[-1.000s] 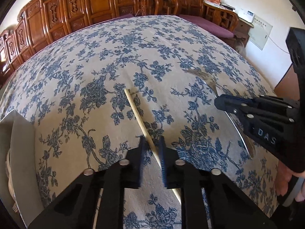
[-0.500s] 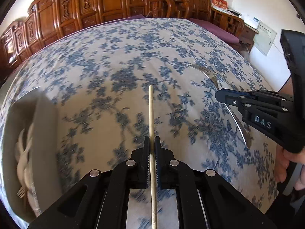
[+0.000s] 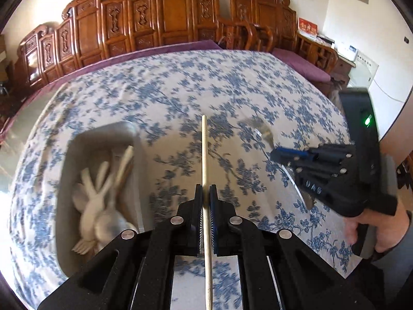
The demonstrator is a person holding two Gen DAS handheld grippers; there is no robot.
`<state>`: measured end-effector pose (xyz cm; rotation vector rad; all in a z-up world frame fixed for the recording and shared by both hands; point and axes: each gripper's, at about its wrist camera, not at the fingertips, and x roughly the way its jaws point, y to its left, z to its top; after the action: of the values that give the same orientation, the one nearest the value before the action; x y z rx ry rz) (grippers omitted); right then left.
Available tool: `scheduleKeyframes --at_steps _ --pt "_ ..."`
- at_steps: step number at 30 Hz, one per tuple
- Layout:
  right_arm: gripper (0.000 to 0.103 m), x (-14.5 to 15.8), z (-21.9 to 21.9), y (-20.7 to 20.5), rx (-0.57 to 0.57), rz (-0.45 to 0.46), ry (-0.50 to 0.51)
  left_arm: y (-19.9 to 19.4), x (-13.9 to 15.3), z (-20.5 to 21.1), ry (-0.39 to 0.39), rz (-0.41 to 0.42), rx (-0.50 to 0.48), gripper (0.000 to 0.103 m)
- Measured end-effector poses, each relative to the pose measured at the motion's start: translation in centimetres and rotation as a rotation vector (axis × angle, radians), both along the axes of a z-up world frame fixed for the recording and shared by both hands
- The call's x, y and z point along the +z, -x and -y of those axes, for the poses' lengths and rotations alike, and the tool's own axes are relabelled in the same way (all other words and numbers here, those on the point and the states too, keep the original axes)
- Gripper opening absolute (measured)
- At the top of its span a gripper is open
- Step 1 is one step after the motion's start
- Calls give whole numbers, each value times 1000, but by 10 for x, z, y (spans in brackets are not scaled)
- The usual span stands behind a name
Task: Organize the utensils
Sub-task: 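Carry the chopstick into the grey tray and open the left gripper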
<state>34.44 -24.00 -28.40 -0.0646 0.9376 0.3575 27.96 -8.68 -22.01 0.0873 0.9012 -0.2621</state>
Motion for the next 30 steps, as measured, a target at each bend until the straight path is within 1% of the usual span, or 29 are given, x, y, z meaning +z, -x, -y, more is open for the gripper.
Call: scheduleKeyframes --at_steps 7,12,18,22,30 --pt "8 11 -29 13 78 29 -9 1 17 -34 -6 34 38 4" --pt "8 21 -36 19 107 53 -32 -5 25 -64 -9 50 90 4" --pt "8 35 -38 25 119 84 -78 -17 26 -95 -16 52 147 4" --pt "8 45 -40 30 130 107 -105 -25 19 -108 -31 41 168 4" --pt "8 51 -49 36 164 125 -114 -45 -16 -121 -73 -19 193 4"
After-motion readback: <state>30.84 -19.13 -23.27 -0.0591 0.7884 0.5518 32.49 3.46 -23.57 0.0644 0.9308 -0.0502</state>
